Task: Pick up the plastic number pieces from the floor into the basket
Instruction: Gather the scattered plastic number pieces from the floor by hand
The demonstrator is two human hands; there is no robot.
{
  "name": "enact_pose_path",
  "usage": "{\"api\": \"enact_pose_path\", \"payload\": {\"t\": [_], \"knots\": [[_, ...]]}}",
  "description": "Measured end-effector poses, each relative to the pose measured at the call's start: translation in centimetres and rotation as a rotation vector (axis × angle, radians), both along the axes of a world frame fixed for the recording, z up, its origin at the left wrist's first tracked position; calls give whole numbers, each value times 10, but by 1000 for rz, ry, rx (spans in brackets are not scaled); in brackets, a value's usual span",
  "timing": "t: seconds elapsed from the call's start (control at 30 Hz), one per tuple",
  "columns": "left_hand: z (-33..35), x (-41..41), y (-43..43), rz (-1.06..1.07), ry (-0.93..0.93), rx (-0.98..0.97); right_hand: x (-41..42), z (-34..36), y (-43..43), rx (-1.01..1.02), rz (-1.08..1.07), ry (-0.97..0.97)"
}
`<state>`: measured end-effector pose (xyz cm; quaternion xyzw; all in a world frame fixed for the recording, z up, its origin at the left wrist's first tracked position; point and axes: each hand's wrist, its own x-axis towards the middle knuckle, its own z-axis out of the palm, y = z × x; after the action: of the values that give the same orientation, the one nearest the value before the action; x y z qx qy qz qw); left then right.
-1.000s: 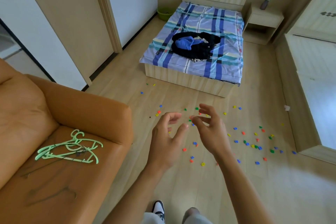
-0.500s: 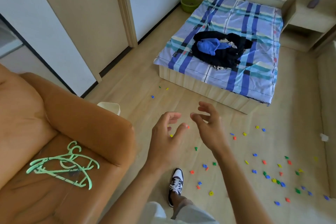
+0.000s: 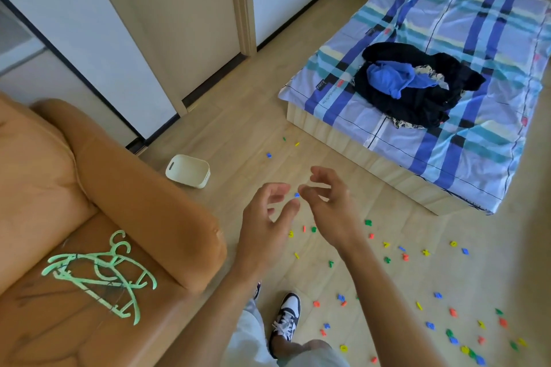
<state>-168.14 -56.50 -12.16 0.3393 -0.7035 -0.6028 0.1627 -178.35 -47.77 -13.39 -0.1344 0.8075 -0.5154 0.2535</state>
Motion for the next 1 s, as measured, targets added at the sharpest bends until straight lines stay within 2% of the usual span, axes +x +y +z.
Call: {"api": "enact_pose_path", "payload": {"t": [0.4,0.7,0.83,1.0], "knots": [[-111,-92,-156,175,-149,184,-84,-88,-159,105,62,-110],[-253,-138,-298,370,-240,226,-128,-221,-290,189,198,-208],[-311,-148,-322,370,-269,191,-149,-279,-312,218,205,-243],[-375,-177,-310,311,-294,192,-177,-339,-306,245,156,-249]]}}
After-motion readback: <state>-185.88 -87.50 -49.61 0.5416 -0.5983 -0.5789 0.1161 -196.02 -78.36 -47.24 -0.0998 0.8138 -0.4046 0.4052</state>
